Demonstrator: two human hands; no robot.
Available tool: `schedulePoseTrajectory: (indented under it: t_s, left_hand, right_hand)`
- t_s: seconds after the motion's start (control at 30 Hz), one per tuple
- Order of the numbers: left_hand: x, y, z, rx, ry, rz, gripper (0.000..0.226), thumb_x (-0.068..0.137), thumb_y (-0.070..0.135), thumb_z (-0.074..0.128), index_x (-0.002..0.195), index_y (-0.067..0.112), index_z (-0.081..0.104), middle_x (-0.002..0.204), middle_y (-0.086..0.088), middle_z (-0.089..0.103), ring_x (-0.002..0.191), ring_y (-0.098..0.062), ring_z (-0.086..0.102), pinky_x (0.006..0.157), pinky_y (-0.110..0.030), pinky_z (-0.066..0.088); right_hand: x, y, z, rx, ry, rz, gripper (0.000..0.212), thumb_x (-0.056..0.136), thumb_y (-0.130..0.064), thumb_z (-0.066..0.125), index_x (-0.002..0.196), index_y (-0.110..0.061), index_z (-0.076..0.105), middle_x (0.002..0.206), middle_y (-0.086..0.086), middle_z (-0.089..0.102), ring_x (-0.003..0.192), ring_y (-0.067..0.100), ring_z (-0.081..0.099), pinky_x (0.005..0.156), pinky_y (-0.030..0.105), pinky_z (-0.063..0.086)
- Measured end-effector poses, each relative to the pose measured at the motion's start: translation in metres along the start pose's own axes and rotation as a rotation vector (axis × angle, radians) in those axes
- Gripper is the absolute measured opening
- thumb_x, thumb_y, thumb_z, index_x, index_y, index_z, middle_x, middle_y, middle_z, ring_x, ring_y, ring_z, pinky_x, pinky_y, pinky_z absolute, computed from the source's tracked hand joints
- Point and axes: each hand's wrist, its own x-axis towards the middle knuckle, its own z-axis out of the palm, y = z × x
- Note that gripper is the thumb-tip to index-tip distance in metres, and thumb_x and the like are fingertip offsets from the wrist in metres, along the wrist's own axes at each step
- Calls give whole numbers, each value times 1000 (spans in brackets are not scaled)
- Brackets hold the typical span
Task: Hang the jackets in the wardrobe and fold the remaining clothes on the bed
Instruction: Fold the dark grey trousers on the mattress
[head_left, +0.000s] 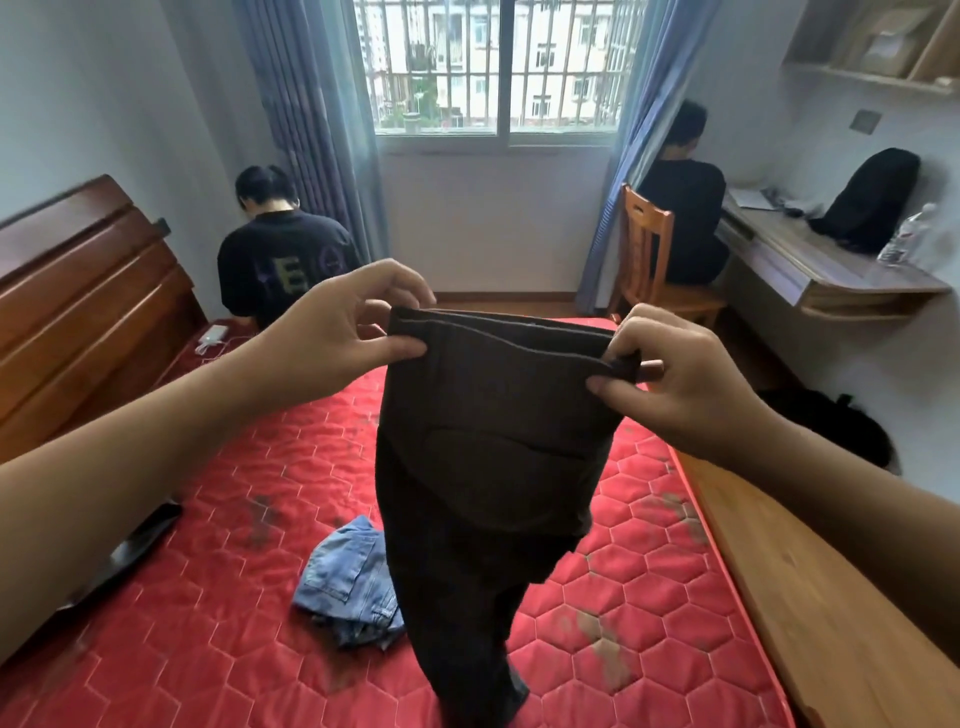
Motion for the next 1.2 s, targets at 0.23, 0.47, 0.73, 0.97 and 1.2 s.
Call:
schedulePoseTrajectory:
  t_s: [0.23,0.47,0.73,0.97,1.2]
  left_hand:
    - [19,28,-27,402,-88,-35,74,82,31,78,147,44,43,113,10,60,94,-19,67,90,-47,57]
    - [59,76,7,607,-284,-14,85,73,71,70,146,41,39,123,16,57,110,-5,54,92,-26,42]
    - [80,74,36,517,-265,74,30,86,33,79,75,26,52,67,6,52,64,-12,48,62,-26,36]
    - [76,68,8,531,-194,12,23,86,32,79,79,25,59,71,7,60,69,-4,58,62,-20,40]
    - [61,61,-30,527,-77,48,23,85,36,78,83,21,61,73,9,61,70,-8,60,62,-22,41]
  right_hand:
    - [25,-17,-4,476,141,247,66,85,-1,76,135,-36,52,112,-3,65,103,12,68,85,30,61]
    - [37,-30,6,660,125,175,69,80,0,77,133,-33,48,98,-9,69,102,19,71,80,29,61]
    - [-16,41,42,554,-349,459,46,80,-5,83,121,-17,63,111,7,74,106,18,71,88,38,59]
    - [-69,92,94,298,-204,599,15,96,-27,67,83,-33,65,70,-9,65,63,7,58,65,44,48]
    - [-52,83,123,1182,93,1191,65,85,-74,54,128,-26,57,114,22,69,97,37,73,80,52,61]
